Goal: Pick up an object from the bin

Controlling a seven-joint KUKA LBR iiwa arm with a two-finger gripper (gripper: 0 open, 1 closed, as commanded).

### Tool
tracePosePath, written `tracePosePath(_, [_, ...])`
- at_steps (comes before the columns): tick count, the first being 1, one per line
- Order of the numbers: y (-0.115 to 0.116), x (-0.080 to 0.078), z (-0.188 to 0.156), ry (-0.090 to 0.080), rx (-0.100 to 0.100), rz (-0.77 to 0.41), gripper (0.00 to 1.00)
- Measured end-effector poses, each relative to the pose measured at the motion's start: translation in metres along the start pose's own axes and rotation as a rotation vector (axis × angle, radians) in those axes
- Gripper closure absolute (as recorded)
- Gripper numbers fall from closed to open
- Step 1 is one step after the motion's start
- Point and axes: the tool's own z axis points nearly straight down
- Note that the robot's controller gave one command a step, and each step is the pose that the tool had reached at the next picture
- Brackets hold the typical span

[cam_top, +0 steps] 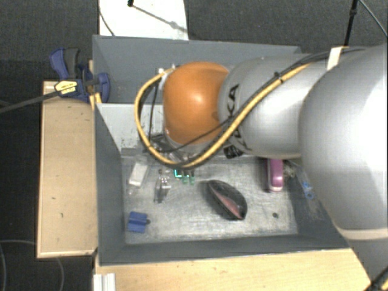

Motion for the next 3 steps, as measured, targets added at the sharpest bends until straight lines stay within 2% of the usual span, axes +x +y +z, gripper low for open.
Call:
tracePosePath(1, [0.040, -0.018, 0.083, -0.006, -0.002, -0.064, 0.00])
tracePosePath(2, [0.039, -0.020, 0.079, -0.010, -0.003, -0.056, 1.00])
tracePosePath(3, [0.033, -0.028, -0.052, -0.017, -0.005, 0.093, 1.00])
